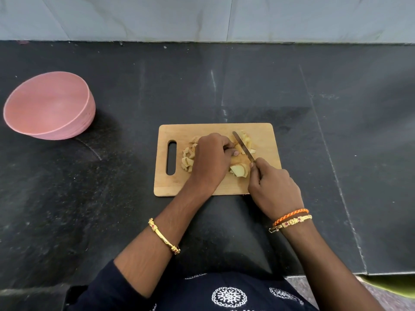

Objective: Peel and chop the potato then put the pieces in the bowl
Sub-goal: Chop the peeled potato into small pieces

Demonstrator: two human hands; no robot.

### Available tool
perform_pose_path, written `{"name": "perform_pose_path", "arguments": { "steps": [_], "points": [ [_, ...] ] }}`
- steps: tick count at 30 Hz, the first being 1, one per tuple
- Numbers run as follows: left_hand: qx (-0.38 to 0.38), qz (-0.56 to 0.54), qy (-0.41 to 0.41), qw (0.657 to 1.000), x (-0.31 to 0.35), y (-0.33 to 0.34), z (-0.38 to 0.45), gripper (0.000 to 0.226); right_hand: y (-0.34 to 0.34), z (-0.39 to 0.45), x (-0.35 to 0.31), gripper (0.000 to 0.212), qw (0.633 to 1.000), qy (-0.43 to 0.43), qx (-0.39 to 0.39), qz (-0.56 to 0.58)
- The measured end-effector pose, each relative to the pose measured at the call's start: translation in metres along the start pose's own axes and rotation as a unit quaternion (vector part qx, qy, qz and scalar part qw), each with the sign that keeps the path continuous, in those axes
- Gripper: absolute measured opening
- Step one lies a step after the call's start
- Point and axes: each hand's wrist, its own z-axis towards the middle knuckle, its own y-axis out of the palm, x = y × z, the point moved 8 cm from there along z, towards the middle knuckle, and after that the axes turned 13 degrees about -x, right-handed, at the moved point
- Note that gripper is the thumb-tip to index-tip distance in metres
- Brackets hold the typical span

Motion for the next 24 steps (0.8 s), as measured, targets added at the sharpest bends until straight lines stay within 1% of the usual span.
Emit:
{"name": "perform_pose_path", "arguments": {
  "steps": [5, 14, 24],
  "points": [
    [0.003, 0.005, -0.001, 1.000, -0.001, 0.000, 0.001, 0.011, 0.001, -0.004, -0.001, 0.029, 1.000, -0.004, -0.008, 0.015],
    [0.008, 0.019, 0.011, 1.000, -0.001, 0.002, 0.002, 0.006, 0.001, 0.003, -0.004, 0.027, 0.999, 0.018, -0.018, -0.023],
    [0.038, 0.001, 0.000, 0.999, -0.002, 0.003, -0.003, 0.003, 0.011, 0.005, -0.009, 0.026, 0.995, 0.028, -0.099, 0.007]
  ]
}}
